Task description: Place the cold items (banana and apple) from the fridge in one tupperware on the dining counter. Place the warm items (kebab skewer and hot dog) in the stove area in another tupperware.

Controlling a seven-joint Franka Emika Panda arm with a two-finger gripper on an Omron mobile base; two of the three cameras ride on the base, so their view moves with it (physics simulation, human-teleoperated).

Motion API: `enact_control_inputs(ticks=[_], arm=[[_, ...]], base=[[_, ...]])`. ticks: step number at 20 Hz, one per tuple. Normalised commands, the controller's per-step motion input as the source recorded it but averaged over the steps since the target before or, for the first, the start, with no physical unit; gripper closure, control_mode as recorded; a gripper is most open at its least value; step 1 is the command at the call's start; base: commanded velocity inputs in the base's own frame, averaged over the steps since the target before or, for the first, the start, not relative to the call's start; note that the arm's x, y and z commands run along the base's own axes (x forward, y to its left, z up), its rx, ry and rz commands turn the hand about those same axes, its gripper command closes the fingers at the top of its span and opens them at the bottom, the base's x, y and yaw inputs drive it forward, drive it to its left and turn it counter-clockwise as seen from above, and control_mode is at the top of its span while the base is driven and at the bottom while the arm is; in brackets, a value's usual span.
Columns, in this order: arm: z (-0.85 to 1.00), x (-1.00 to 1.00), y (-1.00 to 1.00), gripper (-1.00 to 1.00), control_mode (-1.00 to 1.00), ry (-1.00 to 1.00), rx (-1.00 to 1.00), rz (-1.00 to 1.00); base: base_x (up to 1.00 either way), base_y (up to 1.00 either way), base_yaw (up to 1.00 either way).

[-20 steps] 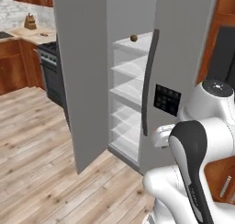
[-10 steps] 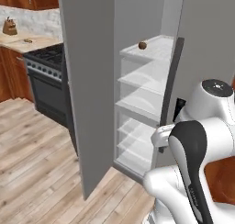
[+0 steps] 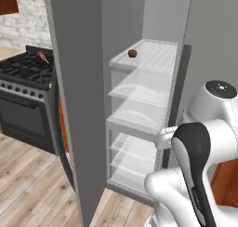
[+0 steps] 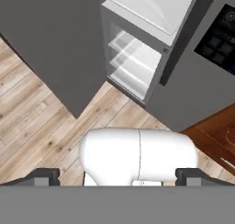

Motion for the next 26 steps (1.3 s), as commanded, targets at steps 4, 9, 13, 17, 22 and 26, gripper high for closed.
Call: enact_control_inputs(ticks=[4, 9, 13, 17, 22, 26], arm=[[0.00, 0.00, 0.00, -1.00, 1.00, 0.00, 0.00, 0.00], [0.00, 0.00, 0.00, -1.00, 1.00, 0.00, 0.00, 0.00], [0.00, 0.00, 0.00, -1.00, 1.00, 0.00, 0.00, 0.00], [0.00, 0.00, 0.00, -1.00, 1.00, 0.00, 0.00, 0.00], [0.00, 0.00, 0.00, -1.00, 1.00, 0.00, 0.00, 0.00], [0.00, 0.00, 0.00, -1.00, 1.00, 0.00, 0.00, 0.00]], base=[[0.65, 0.29, -0.40], [0.64, 0.28, -0.30], [0.46, 0.10, -0.30], [0.50, 0.34, -0.40], [0.49, 0.30, -0.31], [0.53, 0.09, -0.22]])
